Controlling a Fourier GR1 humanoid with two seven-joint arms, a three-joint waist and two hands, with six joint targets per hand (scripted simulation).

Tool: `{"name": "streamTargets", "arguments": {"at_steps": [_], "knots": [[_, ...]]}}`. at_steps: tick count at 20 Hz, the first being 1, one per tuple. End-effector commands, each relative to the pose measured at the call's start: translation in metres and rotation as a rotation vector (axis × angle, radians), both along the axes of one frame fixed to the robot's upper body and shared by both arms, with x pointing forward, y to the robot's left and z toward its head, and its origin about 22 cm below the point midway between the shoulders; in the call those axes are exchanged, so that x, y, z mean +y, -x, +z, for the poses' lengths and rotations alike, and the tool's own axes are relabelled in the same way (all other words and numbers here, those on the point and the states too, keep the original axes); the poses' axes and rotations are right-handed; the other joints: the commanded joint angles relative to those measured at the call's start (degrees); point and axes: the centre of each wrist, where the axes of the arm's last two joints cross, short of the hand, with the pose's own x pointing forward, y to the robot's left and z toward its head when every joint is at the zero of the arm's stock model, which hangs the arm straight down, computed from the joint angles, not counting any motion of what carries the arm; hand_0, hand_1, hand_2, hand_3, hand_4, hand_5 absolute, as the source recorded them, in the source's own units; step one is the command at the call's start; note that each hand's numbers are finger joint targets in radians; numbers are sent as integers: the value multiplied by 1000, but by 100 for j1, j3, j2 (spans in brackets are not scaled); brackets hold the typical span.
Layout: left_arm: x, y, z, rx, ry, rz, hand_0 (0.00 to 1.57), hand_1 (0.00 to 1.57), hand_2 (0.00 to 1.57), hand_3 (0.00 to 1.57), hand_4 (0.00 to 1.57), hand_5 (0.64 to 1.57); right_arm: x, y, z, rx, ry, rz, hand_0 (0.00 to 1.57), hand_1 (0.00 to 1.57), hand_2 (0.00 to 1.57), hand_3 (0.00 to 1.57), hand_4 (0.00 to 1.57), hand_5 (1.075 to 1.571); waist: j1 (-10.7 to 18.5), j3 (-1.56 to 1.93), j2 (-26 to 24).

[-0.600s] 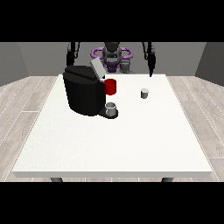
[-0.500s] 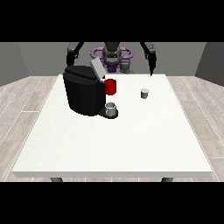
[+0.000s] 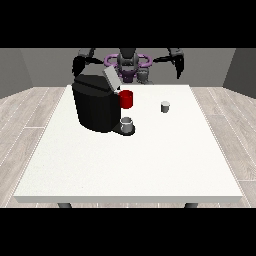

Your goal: Insert the coffee pod into the coffee machine and close the lid

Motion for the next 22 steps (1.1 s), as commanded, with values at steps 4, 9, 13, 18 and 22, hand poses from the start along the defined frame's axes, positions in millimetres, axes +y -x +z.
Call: {"name": "streamTargets", "arguments": {"at_steps": [4,9,13,18,22], "knots": [[55,-38,21,32,-50,30,0,0,0,0,0,1571,8,-11,16,-108,-29,38,0,0,0,0,169,1571,-467,1,485],[68,-51,12,82,-126,38,0,0,0,0,0,1571,15,-20,25,-148,-45,37,0,0,0,0,168,1571,-488,1,776],[63,-73,14,177,-100,46,0,0,0,0,0,1571,33,-18,16,-136,-22,44,0,0,0,0,118,1571,-494,2,657],[59,-82,0,240,-181,69,0,0,0,0,0,1571,21,-25,25,-103,-31,57,0,0,0,0,259,1571,-547,3,639],[56,-96,11,246,-257,49,0,0,0,0,0,1571,30,-31,17,-82,-31,55,0,0,0,0,352,1571,-551,2,786]]}}
